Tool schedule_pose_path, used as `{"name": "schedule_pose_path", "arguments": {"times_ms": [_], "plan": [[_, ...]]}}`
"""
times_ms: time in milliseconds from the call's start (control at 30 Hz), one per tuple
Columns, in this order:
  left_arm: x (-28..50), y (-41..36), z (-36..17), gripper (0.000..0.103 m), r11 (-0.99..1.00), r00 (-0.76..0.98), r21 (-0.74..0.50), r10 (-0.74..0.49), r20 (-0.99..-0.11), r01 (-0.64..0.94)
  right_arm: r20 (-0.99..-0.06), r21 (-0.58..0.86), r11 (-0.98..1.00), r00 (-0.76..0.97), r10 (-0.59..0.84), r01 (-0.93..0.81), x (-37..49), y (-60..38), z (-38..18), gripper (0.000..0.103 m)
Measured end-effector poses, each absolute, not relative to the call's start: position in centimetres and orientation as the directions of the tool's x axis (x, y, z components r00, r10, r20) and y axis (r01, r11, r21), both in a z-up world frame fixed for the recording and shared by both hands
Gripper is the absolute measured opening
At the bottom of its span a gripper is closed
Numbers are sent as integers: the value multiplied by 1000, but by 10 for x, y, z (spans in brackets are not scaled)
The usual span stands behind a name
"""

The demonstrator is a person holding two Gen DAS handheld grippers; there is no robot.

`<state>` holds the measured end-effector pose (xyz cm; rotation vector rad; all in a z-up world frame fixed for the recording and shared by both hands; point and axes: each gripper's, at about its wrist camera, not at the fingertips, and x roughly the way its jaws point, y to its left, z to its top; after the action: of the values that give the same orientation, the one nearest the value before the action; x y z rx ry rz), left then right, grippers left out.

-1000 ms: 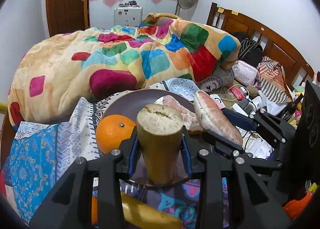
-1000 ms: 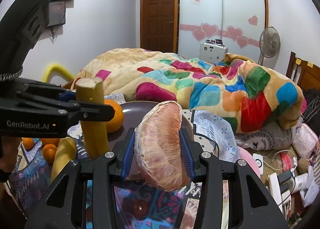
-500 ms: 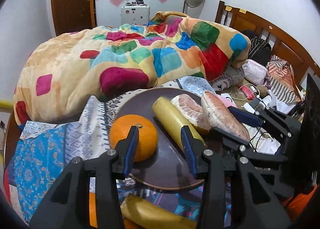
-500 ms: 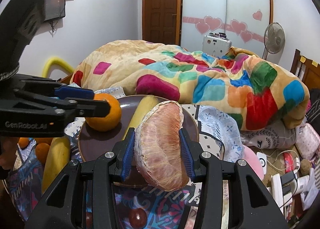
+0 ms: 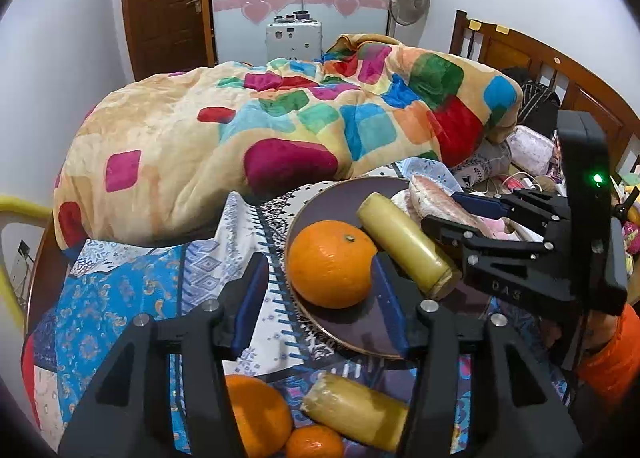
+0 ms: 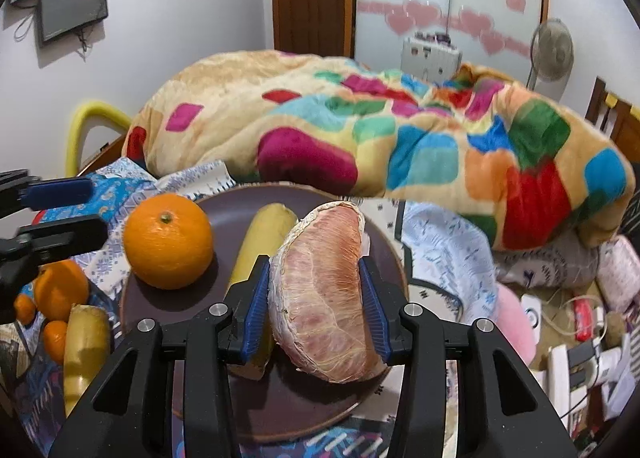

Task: Organize fruits
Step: 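Lower cylinder onto the plate with left gripper while right gripper sets down the pomelo, then move left gripper to the stickered orange while right gripper lifts the second yellow cylinder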

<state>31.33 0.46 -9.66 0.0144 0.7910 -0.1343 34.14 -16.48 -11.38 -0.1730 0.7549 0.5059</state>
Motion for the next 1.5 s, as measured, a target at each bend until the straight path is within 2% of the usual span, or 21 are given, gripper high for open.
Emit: {"name": "schedule_pose_path", "arguments": {"times_ms": [233,533,733,800,1100,1233,1367,1500], "plan": [[308,14,-99,53,992,692,-62,-120,-712,108,-675,7,869,639,370,-495,330,-165,-102,45],[274,26,-85,53,995,712,-60,-102,-695,84,-621,9,853,666,414,-522,287,-166,-70,46],[238,39,-75,59,997,729,-36,-74,-680,67,-595,-26,818,666,450,-575,245,-150,-60,53],[224,47,-74,63,998,733,-37,-68,-677,58,-589,-39,806,665,459,-591,234,-145,-61,54],[183,76,-98,63,999,696,-34,-54,-716,42,-627,-39,734,588,510,-678,208,-106,-88,54],[174,83,-114,63,998,675,-44,-65,-735,49,-674,-28,718,544,500,-696,213,-93,-105,54],[172,88,-128,63,998,662,-50,-69,-746,48,-726,-9,707,491,482,-707,224,-83,-122,41],[176,91,-139,63,997,652,-65,-83,-754,51,-747,-4,707,472,468,-707,227,-80,-130,38]]}}
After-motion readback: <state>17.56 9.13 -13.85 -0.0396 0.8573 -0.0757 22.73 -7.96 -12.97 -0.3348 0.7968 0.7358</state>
